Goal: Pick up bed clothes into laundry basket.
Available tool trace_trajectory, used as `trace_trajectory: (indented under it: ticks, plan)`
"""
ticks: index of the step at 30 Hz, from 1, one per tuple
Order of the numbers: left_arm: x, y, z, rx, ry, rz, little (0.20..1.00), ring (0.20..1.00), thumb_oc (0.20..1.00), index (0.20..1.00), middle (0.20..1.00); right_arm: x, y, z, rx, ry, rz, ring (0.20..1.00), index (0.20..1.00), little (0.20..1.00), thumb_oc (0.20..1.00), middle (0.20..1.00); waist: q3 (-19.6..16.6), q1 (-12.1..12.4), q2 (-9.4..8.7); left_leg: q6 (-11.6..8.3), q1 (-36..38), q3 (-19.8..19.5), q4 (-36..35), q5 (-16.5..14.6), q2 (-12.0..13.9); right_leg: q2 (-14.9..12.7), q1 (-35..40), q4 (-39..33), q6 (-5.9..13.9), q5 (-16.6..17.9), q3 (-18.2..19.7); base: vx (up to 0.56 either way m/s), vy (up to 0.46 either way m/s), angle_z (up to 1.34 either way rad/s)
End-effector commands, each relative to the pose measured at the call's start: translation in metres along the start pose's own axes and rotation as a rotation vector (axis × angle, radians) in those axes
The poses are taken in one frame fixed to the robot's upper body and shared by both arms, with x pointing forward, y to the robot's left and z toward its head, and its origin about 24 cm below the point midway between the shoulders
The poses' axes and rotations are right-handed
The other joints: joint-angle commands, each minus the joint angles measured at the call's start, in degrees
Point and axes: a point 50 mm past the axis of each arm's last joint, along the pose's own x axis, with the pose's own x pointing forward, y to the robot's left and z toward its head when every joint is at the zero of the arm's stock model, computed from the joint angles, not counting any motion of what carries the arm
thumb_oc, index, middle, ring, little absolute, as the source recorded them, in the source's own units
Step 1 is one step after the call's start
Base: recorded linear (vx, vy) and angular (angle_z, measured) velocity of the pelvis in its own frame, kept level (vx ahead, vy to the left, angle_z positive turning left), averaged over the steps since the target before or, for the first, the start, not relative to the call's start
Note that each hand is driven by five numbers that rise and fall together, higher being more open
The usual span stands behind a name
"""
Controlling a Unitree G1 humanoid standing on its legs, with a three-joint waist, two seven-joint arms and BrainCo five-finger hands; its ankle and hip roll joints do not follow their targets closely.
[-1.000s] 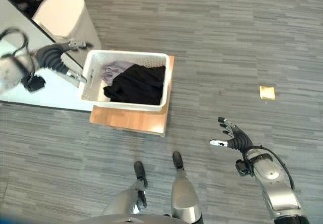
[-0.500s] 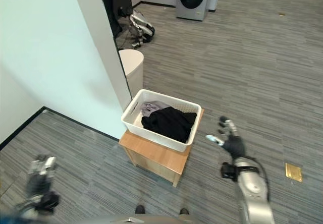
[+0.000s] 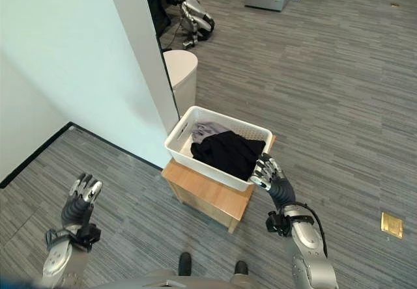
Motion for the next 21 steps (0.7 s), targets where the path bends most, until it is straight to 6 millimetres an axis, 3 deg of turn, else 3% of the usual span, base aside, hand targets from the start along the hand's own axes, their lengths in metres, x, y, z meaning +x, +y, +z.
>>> trace_trajectory:
  ticks: [1,2,4,5,6,7,8,9,11,12,14,15,16,18,19,20,21]
  plan:
    - [0.011,-0.003,0.042,0.079,-0.206,-0.038,1.0,1.0,1.0,1.0,1.0,0.011,0.008,0.038,-0.035,-0.227,-0.015,1.0,1.0,1.0,1.0,1.0,4.69,-0.06,-0.52,2.42,3.92,-14.11,4.6,-4.99,-1.13,-2.91,-12.48,35.45,-0.77,7.57,6.97,0.02,-0.071,1.83]
    - [0.011,-0.003,0.043,0.078,-0.207,-0.038,1.0,1.0,1.0,1.0,1.0,0.011,0.008,0.038,-0.035,-0.229,-0.015,1.0,1.0,1.0,1.0,1.0,4.57,-0.12,-0.51,2.37,3.6,-14.21,4.64,-4.84,-1.13,-2.92,-12.75,35.45,-0.8,7.75,6.89,0.03,-0.243,3.12]
    - [0.014,-0.006,0.042,0.074,-0.199,-0.06,1.0,1.0,1.0,1.0,1.0,0.012,0.005,0.043,-0.024,-0.258,-0.046,1.0,1.0,1.0,1.0,1.0,4.3,-0.99,-0.72,0.07,2.83,-21.32,5.76,-4.76,-1.21,0.5,-12.02,31.87,-1.59,5.7,14.23,0.08,-0.299,3.01]
    - [0.016,-0.01,0.045,0.088,-0.209,-0.085,1.0,1.0,1.0,1.0,1.0,0.012,-0.001,0.044,-0.014,-0.263,-0.075,1.0,1.0,1.0,1.0,1.0,4.19,-2.04,-1.12,-1.82,1.3,-28.72,7.81,-4.71,-2.23,3.74,-9.02,25.49,-1.63,2.04,23.27,0.09,-0.294,2.63]
    - [0.016,-0.01,0.045,0.088,-0.209,-0.085,1.0,1.0,1.0,1.0,1.0,0.012,-0.001,0.044,-0.014,-0.263,-0.074,1.0,1.0,1.0,1.0,1.0,4.17,-2.12,-1.07,-1.83,1.25,-28.8,7.82,-4.68,-2.21,3.72,-8.98,25.35,-1.63,2.12,23.18,0.04,-0.402,3.95]
    - [0.019,-0.013,0.039,0.093,-0.182,-0.115,1.0,1.0,1.0,1.0,1.0,0.004,-0.015,0.044,-0.047,-0.258,-0.124,1.0,1.0,1.0,1.0,1.0,3.85,-3.62,-1.45,-3.4,-2.16,-35.81,9.74,-3.39,-4.42,8.68,-3.39,16.16,-0.59,-7.56,34.96,-0.11,-0.316,3.59]
    - [0.021,-0.015,0.036,0.09,-0.167,-0.12,1.0,1.0,1.0,1.0,1.0,-0.002,-0.024,0.043,-0.051,-0.254,-0.17,1.0,1.0,1.0,1.0,1.0,3.91,-3.7,-2.07,-4.47,-3.4,-36.01,10.15,-2.65,-4.93,9.23,-1.58,14.0,-2.01,-9.8,35.72,-0.22,-0.596,4.49]
    - [0.02,-0.019,0.031,0.087,-0.154,-0.134,1.0,1.0,1.0,1.0,1.0,-0.009,-0.031,0.038,-0.014,-0.239,-0.211,1.0,1.0,1.0,1.0,1.0,3.83,-3.43,-3.32,-6.4,-5.75,-37.08,9.98,-1.0,-4.46,7.8,2.38,8.54,-3.27,-10.63,30.62,-0.29,-0.588,3.45]
    - [0.012,-0.013,0.022,0.052,-0.118,-0.093,1.0,1.0,1.0,1.0,1.0,-0.012,-0.036,0.034,0.024,-0.233,-0.235,1.0,1.0,1.0,1.0,1.0,4.52,-1.81,-3.85,-7.69,-11.39,-35.65,10.27,3.96,-3.1,7.9,3.38,4.72,-4.98,-10.27,25.46,-0.41,-0.64,3.36]
    - [0.007,-0.007,0.011,-0.014,-0.077,-0.032,1.0,1.0,1.0,1.0,1.0,-0.013,-0.041,0.036,0.019,-0.237,-0.254,1.0,1.0,1.0,1.0,1.0,5.98,-1.21,-4.17,-5.01,-17.02,-25.17,11.81,3.91,-3.48,9.06,2.44,5.42,-5.84,-9.74,21.67,-0.46,-0.533,2.25]
    - [-0.002,-0.001,-0.002,-0.032,-0.014,-0.022,1.0,1.0,1.0,1.0,1.0,-0.014,-0.042,0.033,0.001,-0.206,-0.25,1.0,1.0,1.0,1.0,1.0,5.92,-0.2,-4.73,-3.81,-15.47,-21.82,14.41,2.57,-3.18,8.72,1.97,4.65,-6.12,-8.85,17.53,-0.37,-0.302,2.65]
    - [-0.007,0.002,-0.008,-0.031,0.021,-0.02,1.0,1.0,1.0,1.0,1.0,-0.017,-0.045,0.032,-0.028,-0.187,-0.261,1.0,1.0,1.0,1.0,1.0,5.87,-0.47,-5.11,-3.94,-15.14,-21.22,17.41,1.71,-4.03,7.59,1.58,3.5,-6.25,-7.65,14.78,-0.36,-0.135,2.63]
    - [-0.01,0.004,-0.01,-0.025,0.035,-0.022,1.0,1.0,1.0,1.0,1.0,-0.017,-0.046,0.03,-0.027,-0.173,-0.263,1.0,1.0,1.0,1.0,1.0,5.77,-0.7,-5.81,-3.07,-14.56,-18.22,20.38,-0.5,-4.31,6.24,1.26,2.18,-6.41,-6.48,12.55,-0.39,-0.097,1.71]
    - [-0.015,0.012,-0.003,0.003,0.017,-0.014,1.0,1.0,1.0,1.0,1.0,-0.02,-0.047,0.026,0.001,-0.168,-0.277,1.0,1.0,1.0,1.0,1.0,5.04,-2.04,-6.32,-1.5,-11.59,-9.1,22.67,-3.2,-0.46,5.16,0.69,0.58,-6.24,-5.45,7.71,-0.34,-0.102,1.49]
    - [-0.013,0.013,0.002,0.019,-0.001,-0.014,1.0,1.0,1.0,1.0,1.0,-0.022,-0.048,0.024,0.004,-0.167,-0.286,1.0,1.0,1.0,1.0,1.0,4.45,-3.29,-6.32,-1.35,-8.81,-3.05,23.06,-3.49,3.24,4.64,0.53,-0.11,-6.34,-4.94,3.96,-0.28,-0.062,2.17]
    - [-0.012,0.013,0.003,0.025,-0.004,-0.017,1.0,1.0,1.0,1.0,1.0,-0.025,-0.049,0.021,0.012,-0.157,-0.303,1.0,1.0,1.0,1.0,1.0,4.01,-4.11,-6.03,-1.79,-6.48,-0.93,21.44,-4.74,4.54,4.19,0.61,-0.68,-6.35,-5.11,1.49,-0.29,-0.024,2.3]
    - [-0.008,0.009,0.007,0.024,-0.023,-0.033,1.0,1.0,1.0,1.0,1.0,-0.028,-0.05,0.02,0.027,-0.166,-0.318,1.0,1.0,1.0,1.0,1.0,3.46,-5.73,-5.67,-2.07,-3.77,3.98,20.87,-4.92,7.31,3.5,0.29,-0.57,-6.22,-4.95,-2.38,-0.23,0.039,1.52]
